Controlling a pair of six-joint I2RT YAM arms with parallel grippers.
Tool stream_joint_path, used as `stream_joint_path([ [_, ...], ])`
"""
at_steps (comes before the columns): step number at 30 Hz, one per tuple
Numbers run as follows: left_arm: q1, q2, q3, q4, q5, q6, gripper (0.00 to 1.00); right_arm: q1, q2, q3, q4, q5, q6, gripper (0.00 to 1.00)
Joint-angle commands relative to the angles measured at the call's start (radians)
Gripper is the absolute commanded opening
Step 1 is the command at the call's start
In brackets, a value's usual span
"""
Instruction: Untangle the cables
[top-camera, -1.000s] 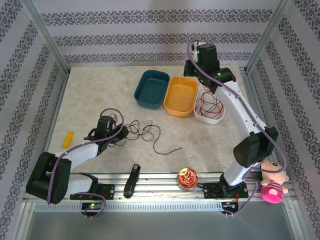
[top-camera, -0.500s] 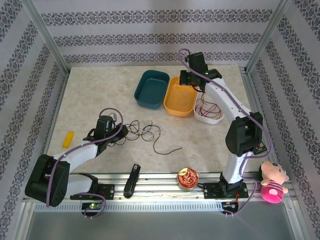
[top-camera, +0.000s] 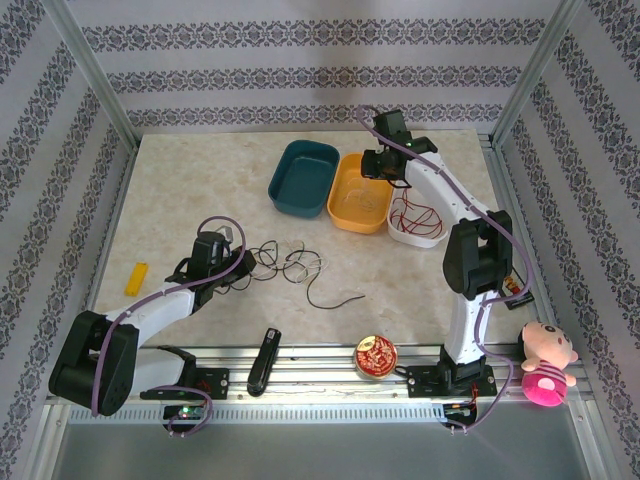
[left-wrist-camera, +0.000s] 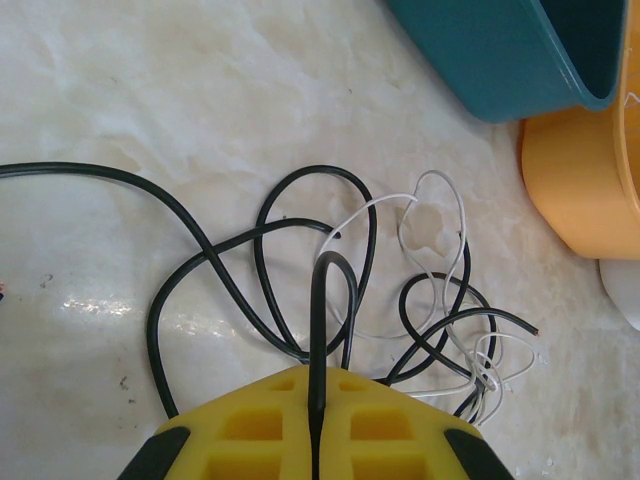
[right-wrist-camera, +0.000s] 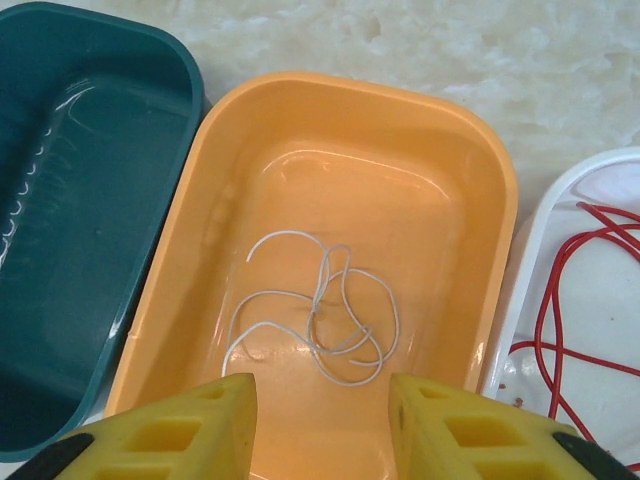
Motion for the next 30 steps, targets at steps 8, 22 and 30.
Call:
stream_joint_path([
  [8, 0.011, -0.017, -0.001, -0.017, -0.006, 0.005, 0.00, 0.063, -0.238, -0.173, 0.053, -0.027, 0.016, 0.39],
  [22, 0.011, 0.014, 0.008, 0.001, 0.004, -0.017, 0.00, 0.376, -0.404, -0.467, 0.137, -0.055, 0.007, 0.34],
  [30, 0.011, 0.027, 0.003, 0.005, -0.006, -0.026, 0.00, 0.447, -0.223, -0.370, 0.077, -0.073, 0.009, 0.33],
])
